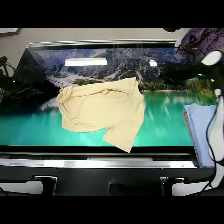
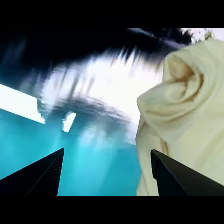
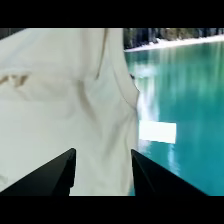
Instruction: Fold the clothes and pants, and hang the long-sleeved shirts on hangers.
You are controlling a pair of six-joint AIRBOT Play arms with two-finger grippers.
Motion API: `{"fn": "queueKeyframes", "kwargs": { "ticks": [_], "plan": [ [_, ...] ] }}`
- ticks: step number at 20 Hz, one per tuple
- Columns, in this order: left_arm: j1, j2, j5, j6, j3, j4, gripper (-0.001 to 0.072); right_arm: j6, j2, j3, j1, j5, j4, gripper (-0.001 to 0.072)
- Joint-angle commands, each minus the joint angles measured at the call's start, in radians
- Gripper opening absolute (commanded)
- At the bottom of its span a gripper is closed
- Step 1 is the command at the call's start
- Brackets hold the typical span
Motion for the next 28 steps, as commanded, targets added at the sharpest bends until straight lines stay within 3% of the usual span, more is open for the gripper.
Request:
{"fn": "queueKeyframes", "kwargs": {
  "ticks": [1, 4, 8, 18, 19, 21, 22, 23, 28],
  "plan": [
    [0.074, 0.135, -0.034, 0.068, -0.187, -0.083, 0.0606, -0.152, 0.108, -0.237, -0.129, 0.116, 0.062, 0.0415],
    [0.084, 0.199, -0.008, 0.068, -0.361, -0.083, 0.0605, -0.217, 0.129, -0.528, -0.14, 0.063, 0.142, 0.0425],
    [0.076, 0.181, -0.01, 0.068, -0.434, -0.082, 0.0605, -0.302, 0.127, -0.747, -0.139, -0.079, 0.297, 0.0424],
    [0.076, 0.16, -0.014, 0.064, -0.434, -0.083, 0.0604, -0.364, -0.01, -0.785, 0.063, -0.236, 0.406, 0.0422],
    [0.076, 0.16, -0.034, 0.043, -0.434, -0.082, 0.0599, -0.365, -0.011, -0.785, 0.081, -0.259, 0.41, 0.0383],
    [0.076, 0.157, -0.053, 0.029, -0.436, -0.084, 0.0597, -0.364, -0.011, -0.785, 0.093, -0.298, 0.411, 0.0218],
    [0.079, 0.157, -0.051, 0.059, -0.439, -0.098, 0.0597, -0.364, -0.011, -0.785, 0.092, -0.31, 0.412, 0.009],
    [0.084, 0.158, -0.042, 0.104, -0.445, -0.115, 0.0597, -0.364, -0.01, -0.78, 0.09, -0.311, 0.41, 0.0025],
    [0.145, 0.156, 0.137, 0.325, -0.636, -0.422, 0.0597, -0.348, 0.05, -0.779, 0.09, -0.291, 0.409, 0.0024]
  ]
}}
